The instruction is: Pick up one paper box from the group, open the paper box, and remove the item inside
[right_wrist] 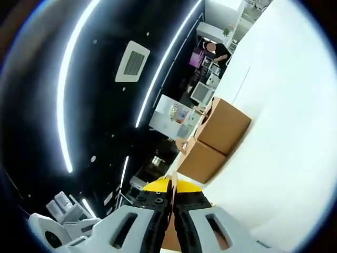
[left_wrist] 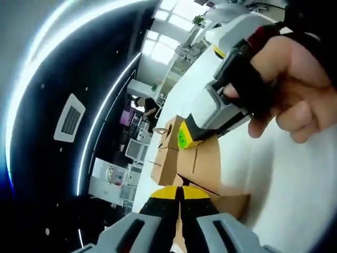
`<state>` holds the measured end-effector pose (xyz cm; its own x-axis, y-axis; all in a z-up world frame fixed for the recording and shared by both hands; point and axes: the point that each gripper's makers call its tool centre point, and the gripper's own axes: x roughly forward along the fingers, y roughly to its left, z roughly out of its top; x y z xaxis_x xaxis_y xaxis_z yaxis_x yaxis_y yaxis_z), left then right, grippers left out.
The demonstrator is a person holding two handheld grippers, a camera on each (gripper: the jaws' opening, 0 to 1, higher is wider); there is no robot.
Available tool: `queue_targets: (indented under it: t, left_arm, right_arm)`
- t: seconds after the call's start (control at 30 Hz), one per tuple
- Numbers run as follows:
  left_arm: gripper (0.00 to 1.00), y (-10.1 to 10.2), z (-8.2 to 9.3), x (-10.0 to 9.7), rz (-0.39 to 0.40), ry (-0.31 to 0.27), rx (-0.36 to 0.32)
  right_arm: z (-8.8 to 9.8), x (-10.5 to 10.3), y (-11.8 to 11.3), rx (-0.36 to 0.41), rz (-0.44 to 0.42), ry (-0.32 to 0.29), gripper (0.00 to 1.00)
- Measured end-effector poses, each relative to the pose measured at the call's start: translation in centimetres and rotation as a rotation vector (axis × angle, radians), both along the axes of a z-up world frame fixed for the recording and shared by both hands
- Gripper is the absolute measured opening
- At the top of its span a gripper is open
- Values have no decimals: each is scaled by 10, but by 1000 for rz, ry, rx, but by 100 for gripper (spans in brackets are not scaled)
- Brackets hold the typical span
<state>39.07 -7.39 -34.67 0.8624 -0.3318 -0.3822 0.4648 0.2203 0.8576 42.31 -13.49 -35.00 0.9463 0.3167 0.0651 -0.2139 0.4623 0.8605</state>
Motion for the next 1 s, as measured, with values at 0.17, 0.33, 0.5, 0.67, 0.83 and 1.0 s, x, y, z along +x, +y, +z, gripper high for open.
queue_targets:
  t: [0.17,0.33,0.5,0.67,0.83,1.0]
  left_arm:
    - [8,-1,-6,-1,-25,-49,36]
    - [7,5,-6,-3,-9,-62,52]
    - [4,8,1,-1,16,-67,39]
    - [4,11,10,0,25,-61,10]
    - [4,13,13,0,28,-61,1]
    - [4,13,12,-1,27,-55,-1]
  right_arm:
    - [1,-1,0,-4,0,-2,3]
    - [-1,0,0,-5,-2,0,3]
    - [1,0,1,-6,0,-2,3]
    - [2,0,1,-9,-3,-6,3]
    - [4,-1,1,-11,-3,-9,3]
    - [2,-1,1,-11,-1,-6,3]
